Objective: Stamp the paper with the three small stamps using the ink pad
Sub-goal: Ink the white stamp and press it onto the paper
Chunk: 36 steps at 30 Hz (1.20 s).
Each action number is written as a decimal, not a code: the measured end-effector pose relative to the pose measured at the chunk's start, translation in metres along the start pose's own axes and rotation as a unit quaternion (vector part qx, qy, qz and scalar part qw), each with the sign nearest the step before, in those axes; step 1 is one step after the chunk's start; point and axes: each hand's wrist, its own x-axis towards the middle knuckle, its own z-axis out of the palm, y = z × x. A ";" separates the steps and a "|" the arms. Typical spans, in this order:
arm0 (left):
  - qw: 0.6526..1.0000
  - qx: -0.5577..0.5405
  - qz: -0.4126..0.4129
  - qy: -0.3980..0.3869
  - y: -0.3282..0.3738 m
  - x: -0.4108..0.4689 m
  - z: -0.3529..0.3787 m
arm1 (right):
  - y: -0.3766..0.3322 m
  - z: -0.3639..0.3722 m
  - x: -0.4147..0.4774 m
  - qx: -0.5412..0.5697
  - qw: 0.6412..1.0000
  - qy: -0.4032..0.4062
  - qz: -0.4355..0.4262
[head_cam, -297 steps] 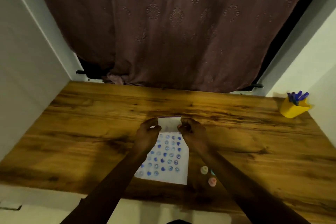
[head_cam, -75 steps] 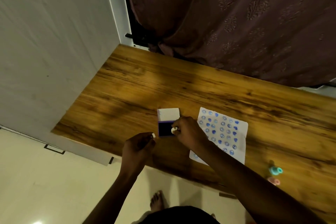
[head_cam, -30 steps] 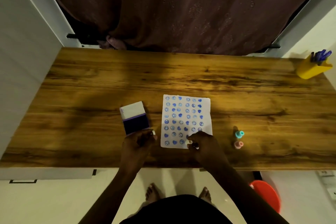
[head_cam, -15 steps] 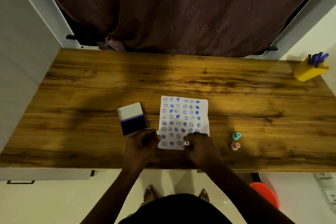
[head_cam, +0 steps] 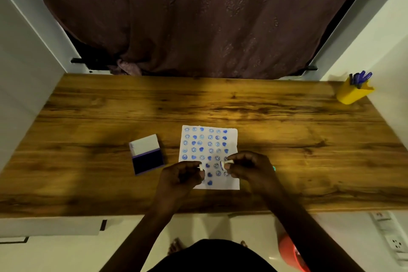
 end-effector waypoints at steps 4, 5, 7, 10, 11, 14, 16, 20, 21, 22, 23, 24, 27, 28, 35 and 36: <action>0.999 0.001 0.014 -0.038 0.010 0.000 0.020 | -0.006 -0.010 -0.009 0.043 0.999 -0.032 0.004; 0.999 -0.001 0.022 -0.046 0.013 0.000 0.026 | -0.007 -0.013 -0.011 0.045 0.998 -0.036 -0.002; 0.998 0.001 0.038 -0.058 0.019 -0.001 0.035 | -0.008 -0.018 -0.011 0.041 0.998 -0.036 -0.013; 0.997 -0.009 0.045 -0.066 0.026 -0.001 0.047 | -0.010 -0.026 -0.010 0.036 0.998 -0.041 -0.027; 0.997 -0.014 0.044 -0.065 0.027 -0.001 0.051 | -0.010 -0.030 -0.010 0.036 0.998 -0.043 -0.028; 0.997 -0.016 0.048 -0.064 0.030 0.000 0.060 | -0.010 -0.039 -0.010 0.031 0.998 -0.050 -0.036; 0.997 -0.013 0.052 -0.063 0.031 0.000 0.066 | -0.010 -0.045 -0.010 0.023 0.997 -0.052 -0.044; 0.996 -0.014 0.059 -0.062 0.034 -0.001 0.076 | -0.010 -0.057 -0.008 0.015 0.998 -0.055 -0.040; 0.996 -0.014 0.061 -0.064 0.034 -0.001 0.079 | -0.011 -0.059 -0.007 0.013 0.998 -0.057 -0.035; 0.996 -0.013 0.063 -0.066 0.035 0.000 0.081 | -0.011 -0.062 -0.007 0.012 0.998 -0.059 -0.030; 0.995 -0.012 0.065 -0.068 0.035 0.000 0.083 | -0.012 -0.065 -0.007 0.010 0.998 -0.062 -0.026; 0.995 -0.010 0.067 -0.071 0.034 0.001 0.085 | -0.012 -0.068 -0.007 0.009 0.998 -0.066 -0.022; 0.995 0.008 0.070 -0.077 0.032 0.002 0.090 | -0.012 -0.075 -0.007 0.012 0.997 -0.069 -0.013; 0.994 0.013 0.069 -0.079 0.032 0.002 0.092 | -0.012 -0.077 -0.008 0.009 0.998 -0.068 -0.010; 0.996 0.035 0.060 -0.050 0.027 0.010 0.119 | -0.011 -0.099 0.005 -0.066 0.995 -0.066 -0.025; 0.997 0.041 0.052 -0.040 0.027 0.011 0.123 | -0.011 -0.103 0.012 -0.078 0.994 -0.062 -0.042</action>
